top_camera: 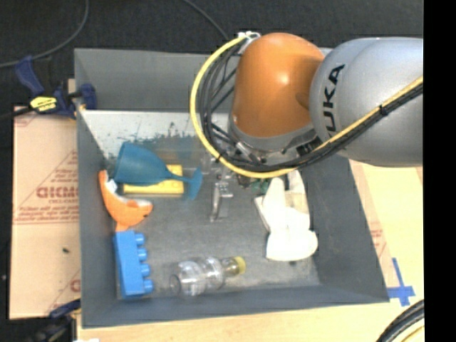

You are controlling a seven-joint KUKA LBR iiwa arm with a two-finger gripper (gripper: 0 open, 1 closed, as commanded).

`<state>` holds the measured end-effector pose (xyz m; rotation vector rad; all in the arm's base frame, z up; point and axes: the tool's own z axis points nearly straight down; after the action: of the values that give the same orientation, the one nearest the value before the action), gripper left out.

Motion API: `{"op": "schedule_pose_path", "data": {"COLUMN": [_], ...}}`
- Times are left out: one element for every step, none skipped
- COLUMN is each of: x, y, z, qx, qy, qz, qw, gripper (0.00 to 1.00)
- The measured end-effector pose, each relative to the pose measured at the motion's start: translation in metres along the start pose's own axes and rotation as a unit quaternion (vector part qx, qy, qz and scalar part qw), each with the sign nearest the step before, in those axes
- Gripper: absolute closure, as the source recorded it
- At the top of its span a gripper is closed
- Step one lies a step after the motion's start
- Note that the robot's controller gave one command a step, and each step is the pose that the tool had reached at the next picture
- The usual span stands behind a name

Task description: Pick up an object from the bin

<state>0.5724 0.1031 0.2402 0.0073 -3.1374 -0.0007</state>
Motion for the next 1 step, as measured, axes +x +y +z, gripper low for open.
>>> {"op": "schedule_pose_path", "data": {"x": [-0.0011], "y": [-0.0007], "z": [-0.005], "qx": [-0.001], "qy": [-0.004], "qz": [0.002], "qw": [1.0], "gripper": [0.0]}}
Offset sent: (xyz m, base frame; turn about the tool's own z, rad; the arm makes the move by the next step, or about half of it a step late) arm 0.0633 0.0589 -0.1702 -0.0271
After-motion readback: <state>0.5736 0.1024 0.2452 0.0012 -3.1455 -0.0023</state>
